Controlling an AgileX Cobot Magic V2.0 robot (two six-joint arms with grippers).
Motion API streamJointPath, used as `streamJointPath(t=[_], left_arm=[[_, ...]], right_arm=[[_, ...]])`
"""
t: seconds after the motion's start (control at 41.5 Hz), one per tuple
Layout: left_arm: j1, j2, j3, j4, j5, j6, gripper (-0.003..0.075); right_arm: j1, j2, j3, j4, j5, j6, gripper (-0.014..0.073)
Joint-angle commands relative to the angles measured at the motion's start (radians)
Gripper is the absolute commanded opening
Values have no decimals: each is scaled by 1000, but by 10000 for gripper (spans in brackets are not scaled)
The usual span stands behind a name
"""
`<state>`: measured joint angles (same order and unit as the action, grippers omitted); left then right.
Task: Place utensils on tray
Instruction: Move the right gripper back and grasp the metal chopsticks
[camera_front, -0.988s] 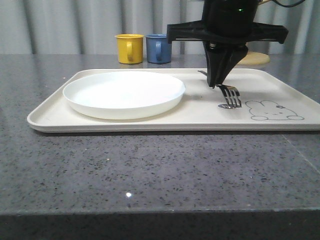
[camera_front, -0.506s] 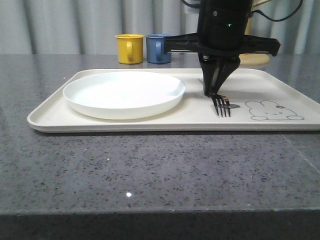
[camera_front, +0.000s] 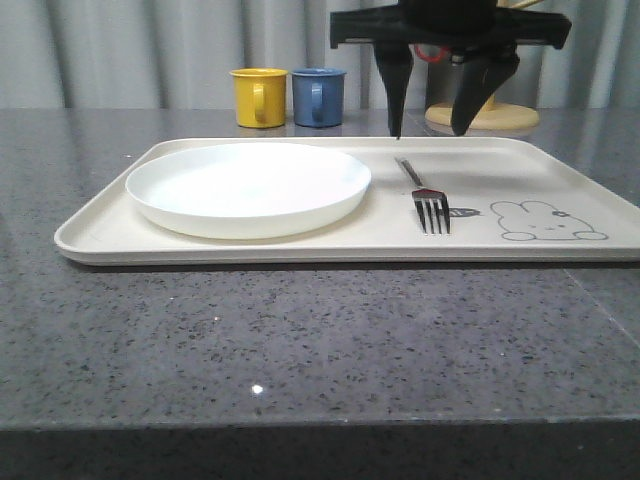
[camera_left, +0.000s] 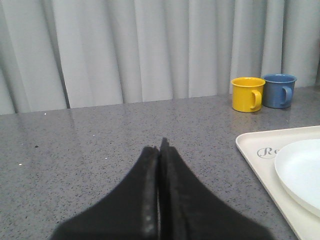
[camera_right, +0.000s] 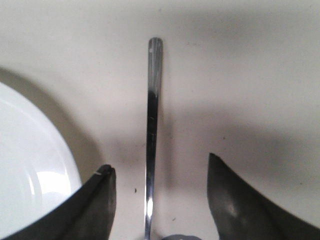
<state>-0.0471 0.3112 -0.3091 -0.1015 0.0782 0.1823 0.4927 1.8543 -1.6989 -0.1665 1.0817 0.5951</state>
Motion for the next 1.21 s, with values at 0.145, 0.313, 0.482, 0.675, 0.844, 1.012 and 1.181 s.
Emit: streamJointPath(t=[0.145,0.313,0.482,0.675,0.844,1.012,1.181], left_arm=[[1,6,-26,-8,-88,-3,-19],[1,6,-26,-8,-88,-3,-19],[1,6,-26,-8,-91,-3,-19],[1,6,-26,-8,-95,-3,-19],[1,6,-26,-8,-95,-3,-19],[1,6,-26,-8,-95,-3,-19],[1,6,-26,-8,-95,-3,-19]], right_arm=[[-53,-111,-43,-30,91,-145,443],[-134,-138,-37,-29,195,-253,443],[-252,-181,7,-17,218,-327,443],[-406,-259,158,15,162,-402,443],[-507,-279,258,65,117,-499,443],[-592,-277,311,91,66,-543,443],[-640,-269,322,125,38,-595,443]])
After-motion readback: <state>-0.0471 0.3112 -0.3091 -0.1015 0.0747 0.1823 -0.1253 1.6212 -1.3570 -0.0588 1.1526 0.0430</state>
